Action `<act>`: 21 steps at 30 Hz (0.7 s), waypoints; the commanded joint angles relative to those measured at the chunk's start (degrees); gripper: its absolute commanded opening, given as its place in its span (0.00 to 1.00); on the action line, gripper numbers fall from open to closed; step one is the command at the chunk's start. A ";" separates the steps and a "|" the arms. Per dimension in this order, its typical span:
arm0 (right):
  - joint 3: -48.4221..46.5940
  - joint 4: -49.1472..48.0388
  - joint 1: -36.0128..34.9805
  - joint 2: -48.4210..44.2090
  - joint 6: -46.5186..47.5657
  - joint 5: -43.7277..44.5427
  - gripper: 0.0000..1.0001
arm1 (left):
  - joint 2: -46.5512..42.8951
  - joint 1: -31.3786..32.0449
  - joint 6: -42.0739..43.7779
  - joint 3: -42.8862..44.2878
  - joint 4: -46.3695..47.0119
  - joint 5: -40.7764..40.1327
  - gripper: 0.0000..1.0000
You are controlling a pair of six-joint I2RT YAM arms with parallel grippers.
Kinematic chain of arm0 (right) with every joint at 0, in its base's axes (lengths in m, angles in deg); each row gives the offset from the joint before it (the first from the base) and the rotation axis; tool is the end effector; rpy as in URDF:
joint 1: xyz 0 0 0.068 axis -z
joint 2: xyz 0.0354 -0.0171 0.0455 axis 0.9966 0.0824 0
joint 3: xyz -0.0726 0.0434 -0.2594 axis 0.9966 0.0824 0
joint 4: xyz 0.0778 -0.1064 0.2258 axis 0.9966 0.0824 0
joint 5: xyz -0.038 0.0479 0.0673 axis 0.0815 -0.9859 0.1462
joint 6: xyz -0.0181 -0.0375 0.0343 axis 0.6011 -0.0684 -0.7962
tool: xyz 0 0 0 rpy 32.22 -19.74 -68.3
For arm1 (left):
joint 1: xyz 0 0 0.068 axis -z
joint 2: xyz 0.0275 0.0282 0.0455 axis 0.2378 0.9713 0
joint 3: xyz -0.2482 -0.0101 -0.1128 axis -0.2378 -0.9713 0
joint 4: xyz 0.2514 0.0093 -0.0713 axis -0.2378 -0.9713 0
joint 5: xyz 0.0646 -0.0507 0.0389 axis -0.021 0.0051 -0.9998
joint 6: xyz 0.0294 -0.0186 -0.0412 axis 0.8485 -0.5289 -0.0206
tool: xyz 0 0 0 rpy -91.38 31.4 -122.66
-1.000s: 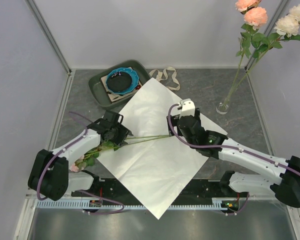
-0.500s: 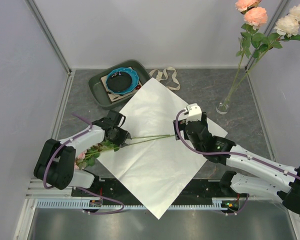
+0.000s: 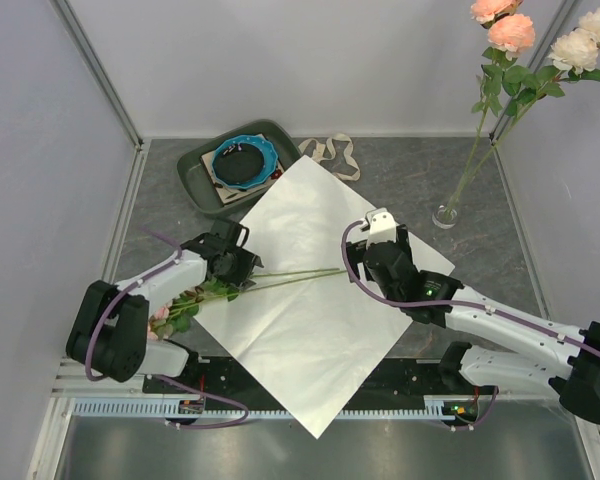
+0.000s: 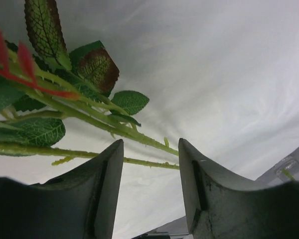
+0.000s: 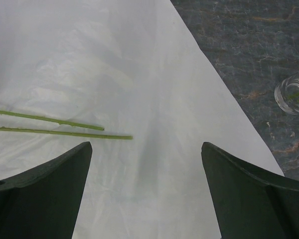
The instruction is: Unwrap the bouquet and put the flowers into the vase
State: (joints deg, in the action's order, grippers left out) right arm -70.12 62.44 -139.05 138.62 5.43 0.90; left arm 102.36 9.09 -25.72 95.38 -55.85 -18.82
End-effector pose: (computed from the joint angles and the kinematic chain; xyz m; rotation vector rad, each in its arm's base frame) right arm 0.1492 0.1671 0.2637 -0.3199 1.9878 0.0564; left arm 0.2217 -0.0929 0.1721 -1.4352 2.4255 -0.5114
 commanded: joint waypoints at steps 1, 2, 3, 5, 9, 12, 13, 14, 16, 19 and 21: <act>-1.31 -1.74 -0.10 -1.10 0.90 -0.12 0.98 | 4.41 -0.79 -4.06 1.94 2.65 0.38 0.53; -1.22 -1.65 -0.01 -1.62 0.90 -0.12 0.98 | 5.03 -0.88 -4.15 2.02 3.62 0.38 0.51; -1.13 -1.56 -0.10 -1.80 0.81 -0.12 0.98 | 6.16 -0.88 -4.23 2.02 3.89 0.38 0.49; -0.86 -0.95 -0.01 -2.68 0.73 -0.03 0.98 | 6.88 -1.05 -4.32 2.29 3.98 -0.67 0.45; -0.69 0.02 -0.01 -3.74 0.46 0.14 0.98 | 6.18 -1.05 -3.01 2.38 3.98 -1.64 0.21; -0.60 0.02 -0.10 -3.92 0.37 0.32 0.98 | 3.98 -0.97 -1.95 2.29 4.06 -2.52 0.09; -0.86 0.02 -0.01 -3.57 0.37 0.14 0.98 | 2.59 -0.97 -1.86 2.37 4.07 -2.69 0.05; -1.04 -0.07 -0.01 -3.30 0.37 0.06 0.98 | 1.70 -0.97 -1.69 2.38 4.07 -2.61 0.02; -1.91 0.02 -0.10 -2.34 0.46 -0.38 0.98 | -1.62 -0.88 -1.51 2.29 4.85 -2.69 0.02; -2.88 -0.24 -0.01 -1.28 0.55 -0.73 0.98 | -6.80 -0.97 -0.37 2.20 7.22 -3.31 0.02; -3.50 -0.42 -0.01 -0.93 0.55 -1.00 0.98 | -9.72 -0.97 1.55 2.11 9.07 -3.83 0.02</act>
State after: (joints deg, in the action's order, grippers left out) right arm -70.20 62.94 -139.05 136.81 5.72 0.59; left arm 99.54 8.29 -27.34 95.99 -52.05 -19.56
